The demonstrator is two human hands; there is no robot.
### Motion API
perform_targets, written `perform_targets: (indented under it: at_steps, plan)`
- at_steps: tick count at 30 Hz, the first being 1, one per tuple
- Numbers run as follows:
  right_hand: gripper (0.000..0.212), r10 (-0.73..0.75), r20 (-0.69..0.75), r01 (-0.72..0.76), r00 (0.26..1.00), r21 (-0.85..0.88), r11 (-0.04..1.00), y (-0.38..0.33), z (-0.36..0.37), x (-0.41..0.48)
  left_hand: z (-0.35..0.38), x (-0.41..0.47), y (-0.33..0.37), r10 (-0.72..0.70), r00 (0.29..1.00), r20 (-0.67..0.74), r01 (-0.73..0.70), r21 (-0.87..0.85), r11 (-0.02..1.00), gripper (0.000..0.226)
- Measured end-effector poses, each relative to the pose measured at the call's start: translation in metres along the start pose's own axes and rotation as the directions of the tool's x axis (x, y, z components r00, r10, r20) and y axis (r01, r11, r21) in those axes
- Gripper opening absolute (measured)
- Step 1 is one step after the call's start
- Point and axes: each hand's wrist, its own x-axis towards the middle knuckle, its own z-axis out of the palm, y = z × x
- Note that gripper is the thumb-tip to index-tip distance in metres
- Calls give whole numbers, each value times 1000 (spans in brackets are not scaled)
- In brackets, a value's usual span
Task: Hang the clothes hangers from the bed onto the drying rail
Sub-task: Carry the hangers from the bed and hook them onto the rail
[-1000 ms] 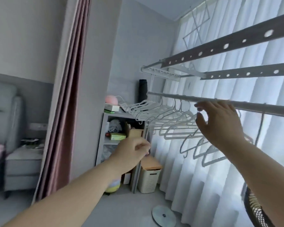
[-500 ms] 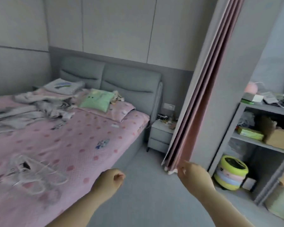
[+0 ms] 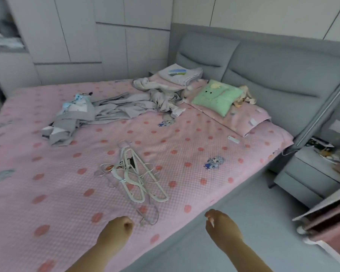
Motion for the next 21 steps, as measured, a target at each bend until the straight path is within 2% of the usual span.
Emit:
perform_targets:
  at_steps: [5,8,13,16,21]
  plan:
    - [33,-70,176,62,982,49,997,-29,37,92,-5,66,-21,-157,988,-4,157,21,987,18]
    - [33,-77,278,65,958,51,997,-42,67,133,6,98,-39,-225,974,22,225,-15,974,24]
    - [38,-60,402,55,914,25,998,-63,120,182,29,141,-72,-228,969,92,231,-26,973,37]
    - [44,-59,404,60,913,10,998,-74,144,209,34,176,-84,-205,972,117,200,47,979,47]
    - [49,-50,374,48,926,15,999,-91,174,248,32,226,-95,-47,977,210,-28,343,939,58]
